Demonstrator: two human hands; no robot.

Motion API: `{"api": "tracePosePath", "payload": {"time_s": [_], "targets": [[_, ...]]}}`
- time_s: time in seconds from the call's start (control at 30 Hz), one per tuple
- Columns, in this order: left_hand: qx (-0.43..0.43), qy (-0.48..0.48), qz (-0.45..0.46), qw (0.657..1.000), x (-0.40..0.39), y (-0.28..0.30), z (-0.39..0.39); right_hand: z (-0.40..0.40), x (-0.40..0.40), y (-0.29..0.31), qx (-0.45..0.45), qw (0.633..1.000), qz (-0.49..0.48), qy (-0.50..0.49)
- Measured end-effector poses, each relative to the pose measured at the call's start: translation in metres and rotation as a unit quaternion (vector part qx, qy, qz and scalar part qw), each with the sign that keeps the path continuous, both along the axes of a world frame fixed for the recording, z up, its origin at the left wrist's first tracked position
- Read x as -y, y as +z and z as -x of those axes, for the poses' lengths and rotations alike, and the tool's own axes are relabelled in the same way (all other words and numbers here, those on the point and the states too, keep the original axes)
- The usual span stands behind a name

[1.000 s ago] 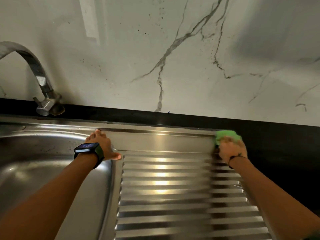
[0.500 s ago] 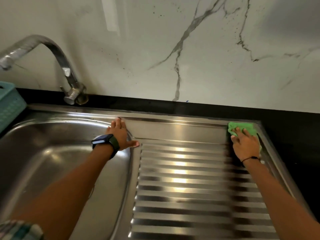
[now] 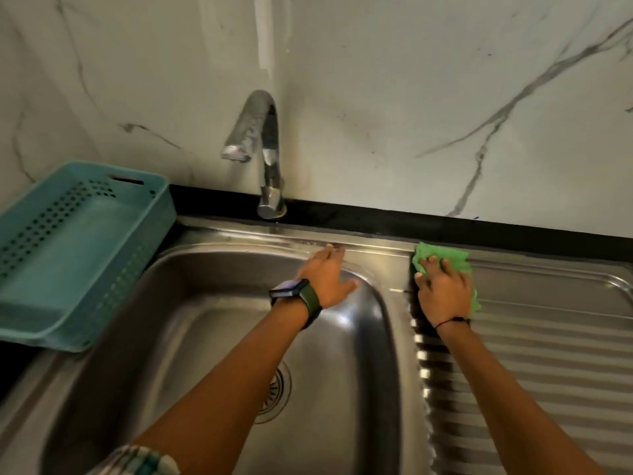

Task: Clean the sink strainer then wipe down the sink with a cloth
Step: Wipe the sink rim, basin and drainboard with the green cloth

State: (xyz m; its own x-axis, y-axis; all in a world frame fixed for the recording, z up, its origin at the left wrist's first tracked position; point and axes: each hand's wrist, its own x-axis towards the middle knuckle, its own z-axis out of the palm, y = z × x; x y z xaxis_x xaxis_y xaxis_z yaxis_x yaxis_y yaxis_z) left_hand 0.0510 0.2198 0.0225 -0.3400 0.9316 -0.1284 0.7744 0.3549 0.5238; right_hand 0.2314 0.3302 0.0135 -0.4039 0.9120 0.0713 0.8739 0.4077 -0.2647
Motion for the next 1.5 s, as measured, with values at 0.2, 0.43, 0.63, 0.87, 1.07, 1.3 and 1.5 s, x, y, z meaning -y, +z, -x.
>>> {"api": "tracePosePath", "payload": {"time_s": [0.2,0.43,0.63,0.87,1.07,1.3,1.5], "targets": [[-0.086,0.053,-0.035,0.994,0.082,-0.008,0.072,0.063,0.041,-0.006,-0.005,0.999,0.005,0.034],[-0.109,0.190,0.044,0.975,0.145,-0.003,0.139,0.143,0.096,-0.014,-0.008,0.978,0.001,0.207],[-0.123,0.195,0.086,0.969,0.161,-0.009,0.148,0.231,0.143,-0.026,-0.042,0.961,-0.005,0.274],[-0.125,0.191,0.084,0.970,0.159,-0.011,0.152,0.261,0.146,-0.023,-0.002,0.923,-0.038,0.382],[-0.113,0.190,0.064,0.973,0.152,-0.009,0.157,0.309,0.150,-0.017,0.086,0.885,-0.066,0.452],[-0.099,0.199,0.078,0.972,0.151,-0.005,0.155,0.317,0.148,-0.016,0.129,0.876,-0.090,0.457],[-0.046,0.216,0.082,0.972,0.152,0.001,0.160,0.271,0.127,-0.012,0.143,0.889,-0.094,0.424]]}}
